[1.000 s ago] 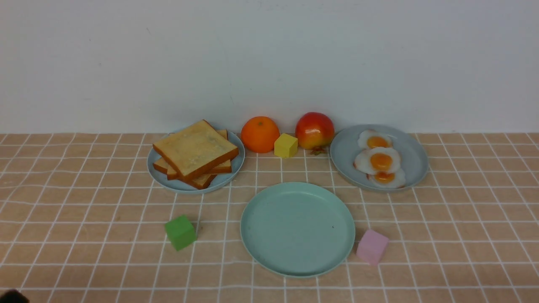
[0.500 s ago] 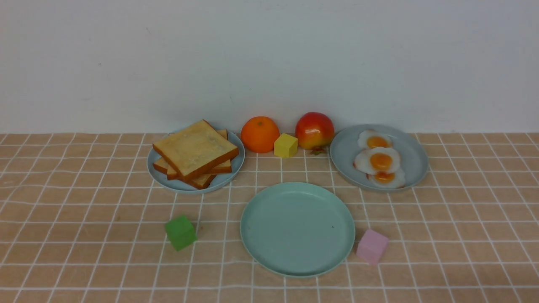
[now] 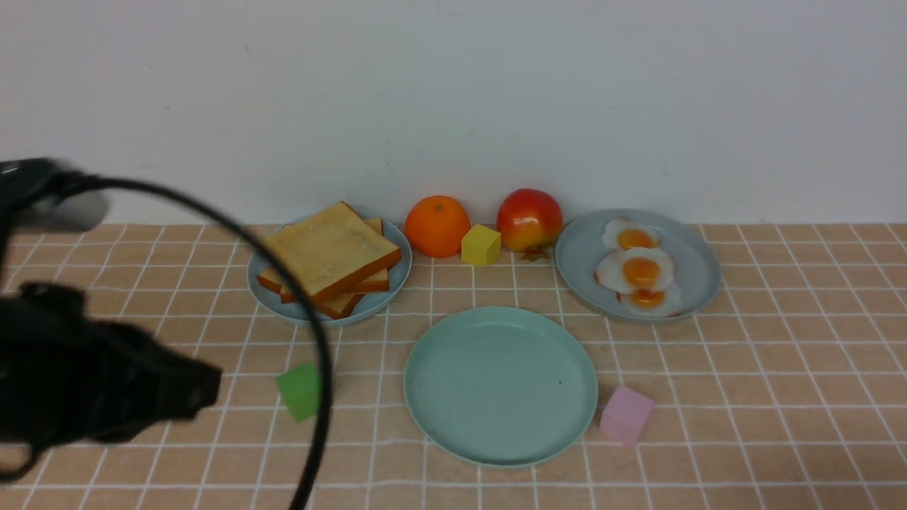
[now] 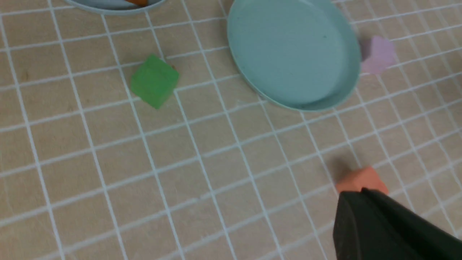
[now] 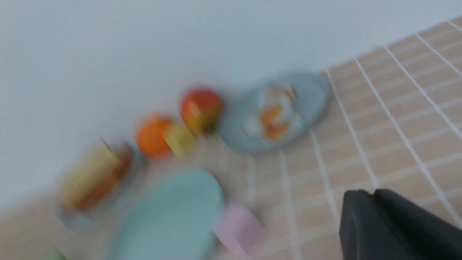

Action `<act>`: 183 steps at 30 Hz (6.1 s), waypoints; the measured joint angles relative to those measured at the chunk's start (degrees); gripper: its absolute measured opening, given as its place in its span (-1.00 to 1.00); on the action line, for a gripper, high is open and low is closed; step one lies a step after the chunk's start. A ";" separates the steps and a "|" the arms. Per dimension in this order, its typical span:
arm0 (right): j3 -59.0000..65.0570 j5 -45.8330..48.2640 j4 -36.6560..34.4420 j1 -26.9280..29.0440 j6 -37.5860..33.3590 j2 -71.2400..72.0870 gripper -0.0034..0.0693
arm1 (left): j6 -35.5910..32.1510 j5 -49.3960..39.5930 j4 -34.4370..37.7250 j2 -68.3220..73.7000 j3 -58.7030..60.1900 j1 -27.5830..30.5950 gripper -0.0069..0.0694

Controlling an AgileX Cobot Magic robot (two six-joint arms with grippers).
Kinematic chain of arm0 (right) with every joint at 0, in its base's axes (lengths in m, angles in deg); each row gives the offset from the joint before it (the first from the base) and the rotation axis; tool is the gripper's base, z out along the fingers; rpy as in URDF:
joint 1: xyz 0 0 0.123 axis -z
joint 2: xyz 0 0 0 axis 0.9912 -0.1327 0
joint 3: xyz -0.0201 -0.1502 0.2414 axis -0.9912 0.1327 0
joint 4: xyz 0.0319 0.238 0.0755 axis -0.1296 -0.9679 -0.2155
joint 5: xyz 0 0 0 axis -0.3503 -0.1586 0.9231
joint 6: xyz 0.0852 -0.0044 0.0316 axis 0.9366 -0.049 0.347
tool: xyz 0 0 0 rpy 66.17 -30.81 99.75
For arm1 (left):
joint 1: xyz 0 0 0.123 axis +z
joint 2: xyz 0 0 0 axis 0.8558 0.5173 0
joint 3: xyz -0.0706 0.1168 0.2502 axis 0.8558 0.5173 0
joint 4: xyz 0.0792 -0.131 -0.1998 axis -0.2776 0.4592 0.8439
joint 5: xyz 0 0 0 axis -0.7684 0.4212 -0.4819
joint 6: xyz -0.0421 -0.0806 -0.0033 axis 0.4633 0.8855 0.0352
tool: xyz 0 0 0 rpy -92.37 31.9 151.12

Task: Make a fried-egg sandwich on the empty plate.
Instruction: Use the left arm to grab a slice of bread, then use the left arm to put a slice of bread into the empty plate in the middle, then use the right arm to grab a fried egg

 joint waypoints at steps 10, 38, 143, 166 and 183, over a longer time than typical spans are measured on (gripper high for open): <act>-5.71 3.56 -6.20 0.00 1.03 -0.08 -0.71 | -7.20 9.68 -3.30 23.55 -9.27 -0.27 -0.85; -53.75 58.79 4.79 -4.09 -19.82 -35.88 -0.68 | -13.69 -1.10 -24.59 71.65 -57.48 -2.00 0.26; -111.79 39.00 -14.49 7.39 -21.39 -135.68 0.02 | 20.78 30.20 -27.32 -11.99 7.40 -29.30 -0.85; -112.41 37.85 -19.16 7.46 -22.47 -138.01 0.02 | 23.46 29.32 -26.64 -10.50 7.49 -29.30 -0.85; -112.43 45.64 -18.67 10.06 -22.94 -136.73 0.28 | 23.48 28.89 -26.48 -10.50 7.49 -29.30 -0.85</act>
